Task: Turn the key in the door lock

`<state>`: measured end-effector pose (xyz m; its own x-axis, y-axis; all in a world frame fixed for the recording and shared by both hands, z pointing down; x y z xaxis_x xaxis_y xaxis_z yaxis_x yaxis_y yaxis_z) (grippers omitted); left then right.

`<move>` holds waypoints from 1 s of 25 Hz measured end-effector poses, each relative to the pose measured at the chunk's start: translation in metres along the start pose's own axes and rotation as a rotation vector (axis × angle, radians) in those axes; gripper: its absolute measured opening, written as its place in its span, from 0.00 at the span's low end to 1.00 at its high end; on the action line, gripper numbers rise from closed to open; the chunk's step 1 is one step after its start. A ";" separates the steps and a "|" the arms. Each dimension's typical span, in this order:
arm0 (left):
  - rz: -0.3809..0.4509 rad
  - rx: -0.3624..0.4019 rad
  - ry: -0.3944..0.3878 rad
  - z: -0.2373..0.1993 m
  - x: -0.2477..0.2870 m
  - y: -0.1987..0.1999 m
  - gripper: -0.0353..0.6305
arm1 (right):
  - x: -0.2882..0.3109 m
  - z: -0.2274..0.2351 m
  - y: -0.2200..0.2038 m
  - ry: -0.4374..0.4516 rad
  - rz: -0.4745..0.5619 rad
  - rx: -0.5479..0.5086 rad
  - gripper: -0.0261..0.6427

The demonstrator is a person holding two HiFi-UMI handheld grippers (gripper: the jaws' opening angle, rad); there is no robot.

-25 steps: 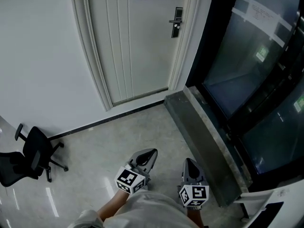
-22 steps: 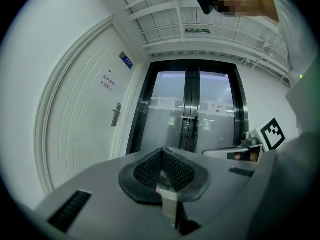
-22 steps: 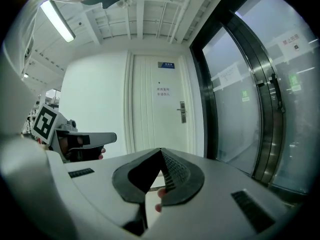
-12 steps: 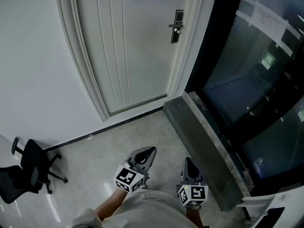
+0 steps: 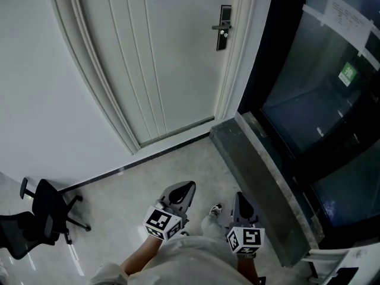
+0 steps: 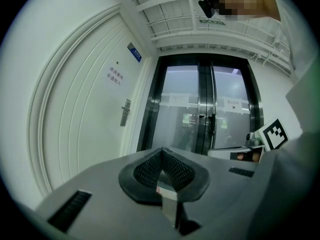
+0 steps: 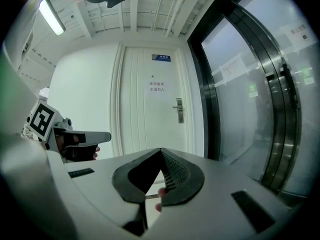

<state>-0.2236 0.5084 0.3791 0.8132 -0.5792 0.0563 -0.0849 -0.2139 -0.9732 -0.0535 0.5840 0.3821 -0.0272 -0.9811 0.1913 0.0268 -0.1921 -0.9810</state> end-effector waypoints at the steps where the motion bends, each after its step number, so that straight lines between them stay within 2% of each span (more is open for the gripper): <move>1: 0.000 -0.001 0.014 -0.006 0.007 0.001 0.06 | 0.011 0.005 0.001 0.010 -0.001 0.000 0.04; 11: 0.004 -0.011 0.119 -0.049 0.097 0.023 0.06 | 0.112 0.064 0.020 0.108 -0.020 -0.022 0.04; 20: 0.014 0.009 0.213 -0.055 0.181 0.036 0.06 | 0.187 0.135 0.041 0.189 -0.015 -0.049 0.04; 25: 0.014 0.006 0.247 -0.058 0.216 0.034 0.06 | 0.210 0.170 0.040 0.197 -0.019 -0.076 0.04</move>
<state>-0.0844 0.3309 0.3713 0.6464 -0.7571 0.0948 -0.0917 -0.2004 -0.9754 0.1120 0.3668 0.3882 -0.2220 -0.9528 0.2070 -0.0507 -0.2008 -0.9783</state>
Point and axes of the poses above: the fingertips, and each gripper's own axes: x forward along the fingers, z to its right, y out of its top, the point moved 4 cm from there along -x, backward along the fingers, and after that the axes turned 1 degree about -x, right-handed, at the moved point
